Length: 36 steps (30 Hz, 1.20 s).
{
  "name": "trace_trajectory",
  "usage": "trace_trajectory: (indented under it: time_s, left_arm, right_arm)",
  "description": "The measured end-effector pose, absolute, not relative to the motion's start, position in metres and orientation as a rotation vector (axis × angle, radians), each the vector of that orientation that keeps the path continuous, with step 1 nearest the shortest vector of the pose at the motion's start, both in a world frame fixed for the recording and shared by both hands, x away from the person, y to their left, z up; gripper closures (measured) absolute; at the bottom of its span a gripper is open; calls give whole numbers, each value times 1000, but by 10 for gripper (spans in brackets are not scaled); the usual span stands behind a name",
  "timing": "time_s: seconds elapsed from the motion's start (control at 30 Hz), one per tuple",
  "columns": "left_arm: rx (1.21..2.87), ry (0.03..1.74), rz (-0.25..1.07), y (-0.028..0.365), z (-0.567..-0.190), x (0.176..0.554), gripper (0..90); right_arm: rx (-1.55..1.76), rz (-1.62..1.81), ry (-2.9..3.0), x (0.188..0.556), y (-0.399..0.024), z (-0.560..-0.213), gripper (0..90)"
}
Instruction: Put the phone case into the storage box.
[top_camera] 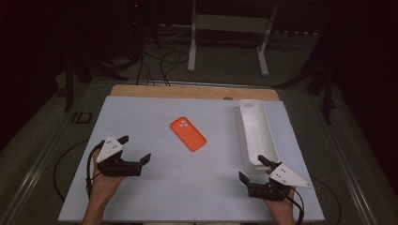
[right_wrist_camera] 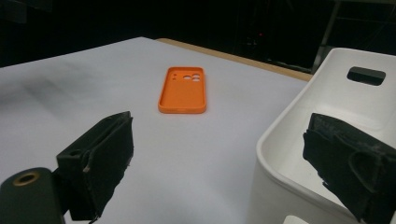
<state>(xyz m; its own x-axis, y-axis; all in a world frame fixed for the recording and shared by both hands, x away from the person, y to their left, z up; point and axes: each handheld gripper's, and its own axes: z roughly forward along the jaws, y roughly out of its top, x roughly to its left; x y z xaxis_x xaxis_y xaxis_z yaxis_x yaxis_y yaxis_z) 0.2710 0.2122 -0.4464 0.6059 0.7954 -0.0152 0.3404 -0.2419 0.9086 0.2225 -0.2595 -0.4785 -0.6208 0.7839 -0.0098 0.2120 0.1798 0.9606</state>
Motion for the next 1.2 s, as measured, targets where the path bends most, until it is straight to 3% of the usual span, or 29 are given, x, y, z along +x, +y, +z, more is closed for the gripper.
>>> trace_trajectory:
  time_s: [1.2]
  left_arm:
    - [1890,883,532,182,-446,300,0]
  right_arm:
    - [969,1456,1921,225,-263,-478,88]
